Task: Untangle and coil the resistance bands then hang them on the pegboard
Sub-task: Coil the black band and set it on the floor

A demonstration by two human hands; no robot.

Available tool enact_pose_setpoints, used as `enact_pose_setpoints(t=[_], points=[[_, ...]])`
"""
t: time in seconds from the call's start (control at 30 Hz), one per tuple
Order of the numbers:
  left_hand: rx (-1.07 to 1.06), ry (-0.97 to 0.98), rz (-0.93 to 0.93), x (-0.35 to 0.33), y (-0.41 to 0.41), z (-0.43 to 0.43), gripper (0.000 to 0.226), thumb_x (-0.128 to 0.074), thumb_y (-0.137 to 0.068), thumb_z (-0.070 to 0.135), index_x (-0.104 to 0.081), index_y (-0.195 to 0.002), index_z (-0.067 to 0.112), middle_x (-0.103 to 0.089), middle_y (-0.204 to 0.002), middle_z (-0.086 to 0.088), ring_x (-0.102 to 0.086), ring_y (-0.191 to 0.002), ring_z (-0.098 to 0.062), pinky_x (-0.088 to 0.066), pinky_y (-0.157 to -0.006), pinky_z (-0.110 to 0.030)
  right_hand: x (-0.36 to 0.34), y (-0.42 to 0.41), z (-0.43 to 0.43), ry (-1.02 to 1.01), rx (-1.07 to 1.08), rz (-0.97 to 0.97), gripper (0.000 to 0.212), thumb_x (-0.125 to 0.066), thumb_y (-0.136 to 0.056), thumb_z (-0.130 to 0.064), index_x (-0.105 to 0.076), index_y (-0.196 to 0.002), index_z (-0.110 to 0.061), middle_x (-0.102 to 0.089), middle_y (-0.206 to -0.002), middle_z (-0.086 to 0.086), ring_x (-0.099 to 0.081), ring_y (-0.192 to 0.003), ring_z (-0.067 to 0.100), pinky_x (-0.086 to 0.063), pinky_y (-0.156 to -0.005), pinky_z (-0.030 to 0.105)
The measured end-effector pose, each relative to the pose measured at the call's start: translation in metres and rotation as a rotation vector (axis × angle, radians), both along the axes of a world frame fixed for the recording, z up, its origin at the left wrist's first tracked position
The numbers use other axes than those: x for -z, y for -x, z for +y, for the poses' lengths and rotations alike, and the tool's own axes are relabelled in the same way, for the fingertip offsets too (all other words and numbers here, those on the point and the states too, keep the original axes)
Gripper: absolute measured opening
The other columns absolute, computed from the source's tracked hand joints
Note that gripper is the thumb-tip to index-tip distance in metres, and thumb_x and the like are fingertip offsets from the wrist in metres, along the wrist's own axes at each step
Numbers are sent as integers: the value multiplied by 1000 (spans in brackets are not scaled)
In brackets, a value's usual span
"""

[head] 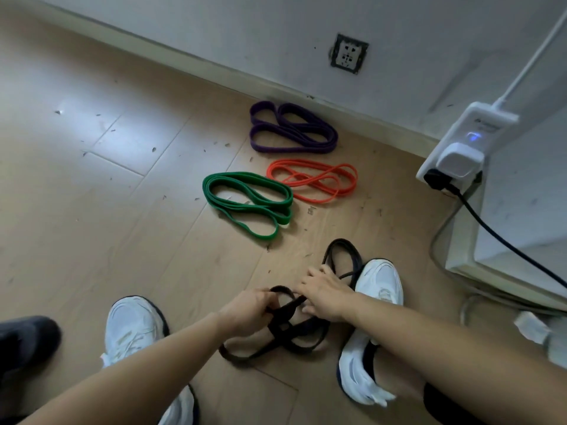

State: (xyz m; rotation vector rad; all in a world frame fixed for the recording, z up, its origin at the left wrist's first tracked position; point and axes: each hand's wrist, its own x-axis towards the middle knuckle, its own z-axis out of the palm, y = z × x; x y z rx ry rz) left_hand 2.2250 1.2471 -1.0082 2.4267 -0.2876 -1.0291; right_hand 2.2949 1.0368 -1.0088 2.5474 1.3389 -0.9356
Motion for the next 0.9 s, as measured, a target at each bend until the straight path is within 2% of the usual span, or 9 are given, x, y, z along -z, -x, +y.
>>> enact_pose_setpoints(t=[0.1,0.2,0.3,0.37,0.43,0.57,0.73,0.83,0.9], points=[[-57,11,105,-17,-10,11,12,-59,-88,30,-61,-98,25,-66,-94,6,-60,-87,-17,-49,-78,-33,-19,-5,9,-40,78,39,21,-62,-94,-37,-68,-107,-21,-67,-104,4,-58,-106,30,-43,-91,42],[-151,83,165,-39,-23,26,7,-63,-90,34,-58,-90,28,-73,-83,4,-64,-73,-9,-51,-71,-29,-45,-17,13,-39,207,142,20,-61,-97,-37,-69,-107,-21,-62,-95,3,-63,-95,31,-48,-72,38],[-79,30,53,-70,-36,42,11,-66,-92,38,-59,-89,31,-65,-77,11,-61,-72,-8,-48,-66,-24,-73,-26,14,-104,319,144,12,-58,-97,-33,-67,-93,-25,-69,-96,5,-65,-87,27,-55,-73,40],[-24,-21,-88,-95,-42,51,12,-68,-92,38,-61,-91,28,-56,-75,15,-55,-75,-10,-40,-62,-20,-95,-32,17,-173,452,241,16,-57,-98,-25,-62,-82,-26,-71,-81,1,-68,-73,22,-57,-70,37],[1,-47,-200,-123,-47,56,16,-70,-91,36,-66,-96,21,-55,-75,16,-55,-76,-12,-40,-62,-20,-120,-36,22,-255,523,300,16,-56,-98,-18,-64,-85,-22,-67,-72,-1,-65,-64,17,-57,-67,36],[-24,-20,-338,-184,-51,61,18,-71,-91,35,-66,-96,18,-68,-86,6,-58,-73,-9,-47,-69,-27,-178,-41,23,-404,563,355,8,-59,-96,-8,-67,-97,-6,-66,-73,3,-62,-62,14,-52,-59,23],[59,-40,-449,-254,-48,60,18,-72,-91,36,-64,-96,20,-67,-87,6,-58,-72,-7,-50,-66,-25,-253,-46,12,-456,563,396,11,-72,-91,-17,-71,-96,-7,-65,-78,2,-60,-72,15,-54,-67,32],[46,-52,-552,-295,-44,61,14,-71,-92,33,-58,-91,29,-59,-79,17,-54,-66,-1,-42,-60,-16,-300,-49,9,-518,563,413,11,-76,-90,-23,-71,-92,-13,-65,-75,0,-59,-71,17,-52,-67,38],[11,-36,-651,-321,-44,61,14,-71,-91,29,-57,-89,31,-60,-79,17,-51,-61,3,-39,-59,-19,-334,-49,9,-587,542,377,11,-76,-90,-25,-71,-90,-15,-65,-74,-2,-58,-70,14,-49,-66,36]])
